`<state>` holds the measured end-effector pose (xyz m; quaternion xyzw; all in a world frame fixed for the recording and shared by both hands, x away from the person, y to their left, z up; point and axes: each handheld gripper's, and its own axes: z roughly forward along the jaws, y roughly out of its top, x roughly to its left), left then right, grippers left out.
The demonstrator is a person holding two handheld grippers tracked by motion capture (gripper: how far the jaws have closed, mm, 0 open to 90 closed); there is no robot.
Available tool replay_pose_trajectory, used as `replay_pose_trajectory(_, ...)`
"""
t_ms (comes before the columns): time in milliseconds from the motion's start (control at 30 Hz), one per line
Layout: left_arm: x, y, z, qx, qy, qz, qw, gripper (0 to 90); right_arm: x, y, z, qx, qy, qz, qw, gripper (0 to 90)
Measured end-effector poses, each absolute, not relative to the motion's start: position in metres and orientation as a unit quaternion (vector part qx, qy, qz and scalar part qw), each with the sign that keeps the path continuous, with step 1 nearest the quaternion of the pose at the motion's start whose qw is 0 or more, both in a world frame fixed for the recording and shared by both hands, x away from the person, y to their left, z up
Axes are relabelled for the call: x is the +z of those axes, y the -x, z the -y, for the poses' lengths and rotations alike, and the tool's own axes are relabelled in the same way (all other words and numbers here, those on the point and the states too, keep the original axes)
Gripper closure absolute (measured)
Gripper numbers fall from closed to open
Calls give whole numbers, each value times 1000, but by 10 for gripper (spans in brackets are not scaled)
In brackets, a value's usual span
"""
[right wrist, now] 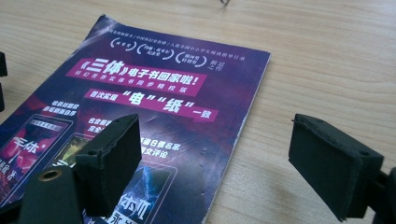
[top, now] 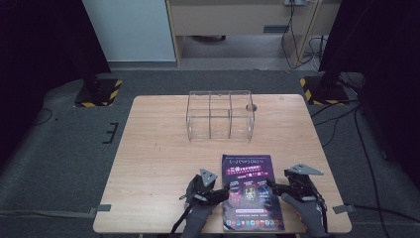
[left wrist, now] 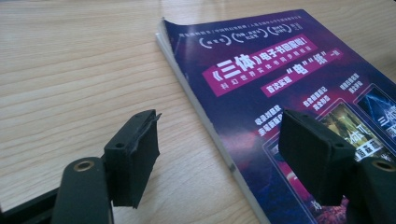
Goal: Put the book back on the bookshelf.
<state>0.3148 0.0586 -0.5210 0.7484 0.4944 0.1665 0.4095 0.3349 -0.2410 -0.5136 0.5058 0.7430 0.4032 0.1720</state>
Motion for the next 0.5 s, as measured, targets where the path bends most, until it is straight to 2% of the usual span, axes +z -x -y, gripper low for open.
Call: replay_pose_trajectory(500, -533, -317, -39, 138, -761, -492, 400, 273, -523, -339, 232, 395, -503, -753, 156, 184)
